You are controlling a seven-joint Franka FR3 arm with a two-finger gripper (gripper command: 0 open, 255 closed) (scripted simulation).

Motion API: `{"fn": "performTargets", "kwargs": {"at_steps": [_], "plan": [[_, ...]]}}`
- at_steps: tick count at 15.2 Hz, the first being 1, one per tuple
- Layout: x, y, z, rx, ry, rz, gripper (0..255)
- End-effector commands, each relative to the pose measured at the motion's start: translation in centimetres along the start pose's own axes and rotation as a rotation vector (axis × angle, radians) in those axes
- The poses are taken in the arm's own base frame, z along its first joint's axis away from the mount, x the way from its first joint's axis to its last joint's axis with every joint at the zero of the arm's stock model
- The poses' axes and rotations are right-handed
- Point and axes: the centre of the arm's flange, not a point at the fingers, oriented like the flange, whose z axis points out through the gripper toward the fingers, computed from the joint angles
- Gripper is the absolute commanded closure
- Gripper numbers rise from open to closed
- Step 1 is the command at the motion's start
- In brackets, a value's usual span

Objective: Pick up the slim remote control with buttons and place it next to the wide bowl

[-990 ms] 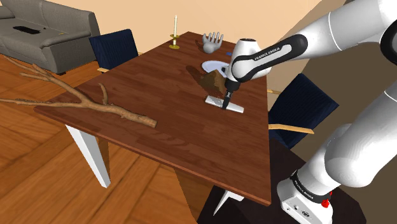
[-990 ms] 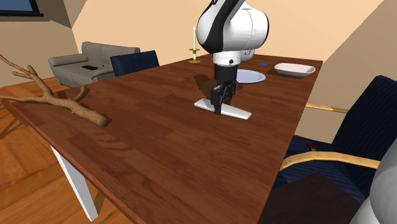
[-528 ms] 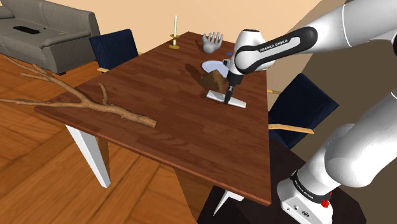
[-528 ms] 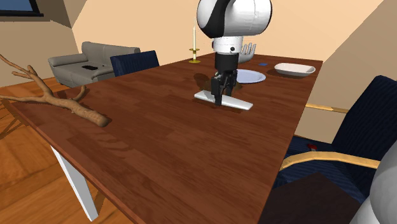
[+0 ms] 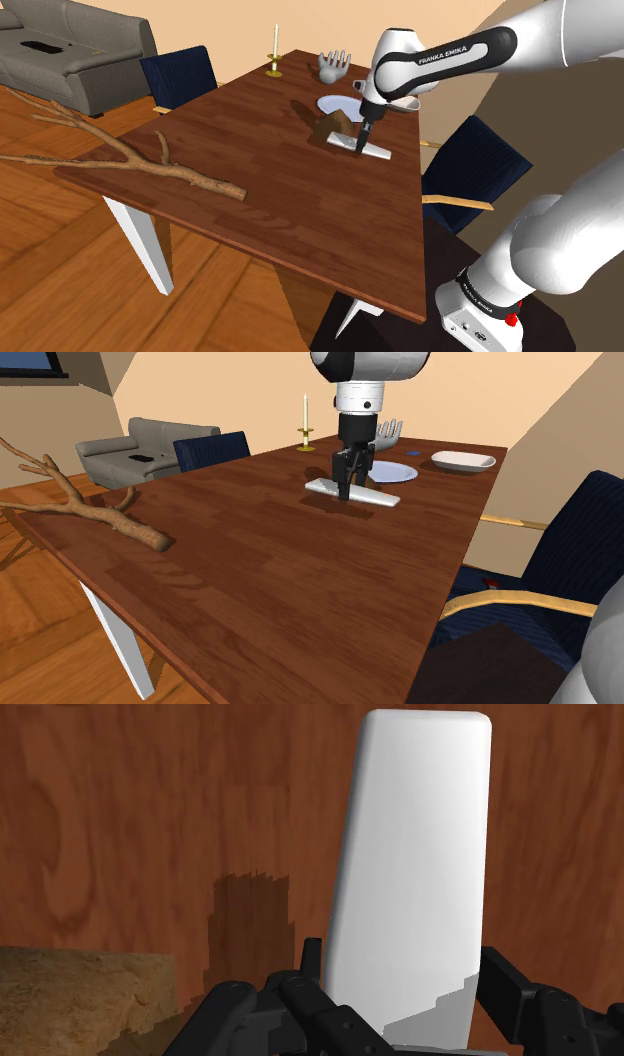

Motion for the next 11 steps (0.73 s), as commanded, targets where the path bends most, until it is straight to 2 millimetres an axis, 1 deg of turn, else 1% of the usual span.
{"fn": "performTargets", "kwargs": {"at_steps": [1,7,8,11], "plan": [[0.0,0.0,-1.1,0.0,0.0,0.0,255],[0.0,-0.1,-4.3,0.0,0.0,0.0,255],[0.0,-0.1,-4.5,0.0,0.0,0.0,255],[-1.2,3.7,-4.5,0.0,0.0,0.0,255]]}}
